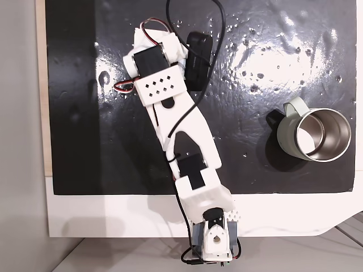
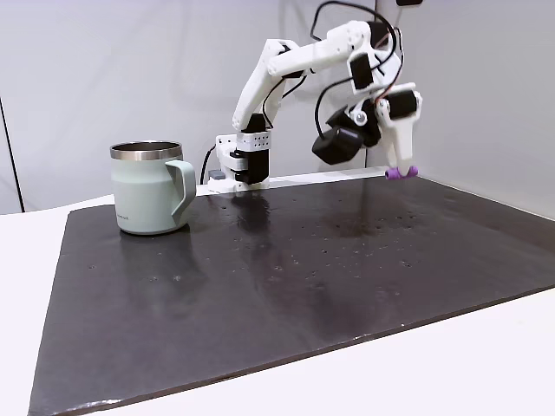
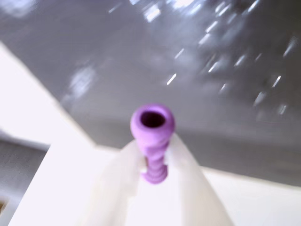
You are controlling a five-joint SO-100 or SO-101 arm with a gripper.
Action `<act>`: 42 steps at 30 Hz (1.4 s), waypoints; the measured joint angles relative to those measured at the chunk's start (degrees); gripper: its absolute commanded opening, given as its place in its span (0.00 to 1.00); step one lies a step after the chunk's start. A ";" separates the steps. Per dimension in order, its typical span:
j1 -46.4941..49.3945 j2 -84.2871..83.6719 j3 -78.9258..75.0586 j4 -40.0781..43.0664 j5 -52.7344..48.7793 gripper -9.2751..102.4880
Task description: Grasp a pengrip and put it in the cup.
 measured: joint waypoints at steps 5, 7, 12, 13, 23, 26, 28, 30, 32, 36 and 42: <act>2.55 11.87 4.31 1.58 -1.85 0.09; 4.13 15.38 5.89 2.37 -2.72 0.09; 9.93 21.71 9.40 5.01 -4.83 0.09; 11.25 22.85 10.20 5.71 -5.19 0.09; 26.89 36.30 20.30 14.06 -9.23 0.08; 32.17 42.28 26.10 14.59 -12.39 0.08; 35.33 46.41 30.15 14.59 -14.59 0.08; 38.41 50.45 33.93 14.59 -17.14 0.08; 42.01 54.23 37.44 14.59 -19.60 0.08; 50.01 59.15 41.75 14.59 -25.14 0.08; 61.00 60.38 42.71 13.97 -31.90 0.08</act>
